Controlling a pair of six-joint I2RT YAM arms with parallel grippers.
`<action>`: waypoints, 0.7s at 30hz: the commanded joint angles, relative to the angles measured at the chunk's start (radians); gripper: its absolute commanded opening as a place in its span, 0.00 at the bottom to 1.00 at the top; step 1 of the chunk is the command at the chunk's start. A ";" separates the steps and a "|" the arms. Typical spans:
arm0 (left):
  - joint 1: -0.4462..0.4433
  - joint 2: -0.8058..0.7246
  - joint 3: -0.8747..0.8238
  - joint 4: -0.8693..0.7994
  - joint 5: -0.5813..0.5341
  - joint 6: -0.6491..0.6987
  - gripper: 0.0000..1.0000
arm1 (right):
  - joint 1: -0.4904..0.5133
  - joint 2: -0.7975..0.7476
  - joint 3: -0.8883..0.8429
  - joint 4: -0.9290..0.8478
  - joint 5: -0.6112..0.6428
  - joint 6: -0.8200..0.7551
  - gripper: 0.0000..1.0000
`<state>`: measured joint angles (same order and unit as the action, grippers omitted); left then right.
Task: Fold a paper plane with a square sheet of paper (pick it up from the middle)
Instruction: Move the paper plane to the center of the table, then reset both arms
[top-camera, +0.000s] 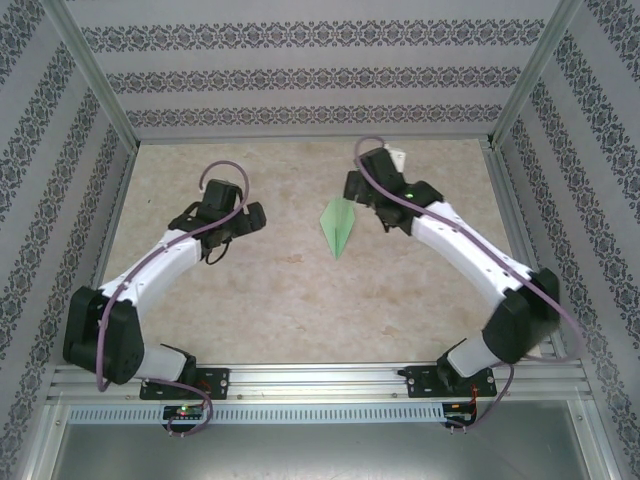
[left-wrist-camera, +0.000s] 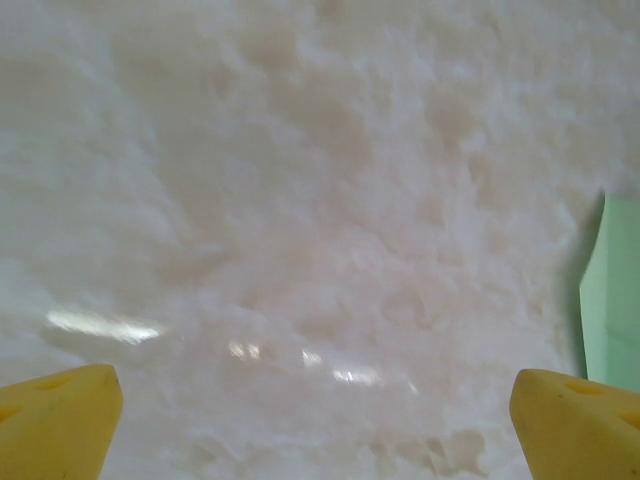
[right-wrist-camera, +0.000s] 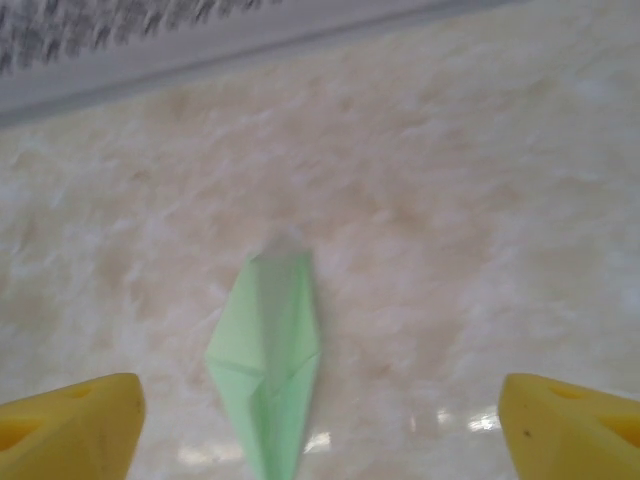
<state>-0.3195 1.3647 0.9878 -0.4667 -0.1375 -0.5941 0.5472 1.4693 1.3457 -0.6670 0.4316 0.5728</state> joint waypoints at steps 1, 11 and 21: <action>0.057 -0.095 -0.034 0.030 -0.154 0.118 1.00 | -0.081 -0.095 -0.132 0.059 0.125 -0.116 0.98; 0.160 -0.180 -0.308 0.380 -0.380 0.286 1.00 | -0.344 -0.298 -0.605 0.515 0.226 -0.367 0.98; 0.202 -0.154 -0.582 0.954 -0.153 0.521 1.00 | -0.492 -0.248 -0.874 0.964 -0.027 -0.453 0.98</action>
<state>-0.1413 1.1938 0.4290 0.2043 -0.3893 -0.1871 0.0566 1.2076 0.5121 0.0486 0.4908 0.1787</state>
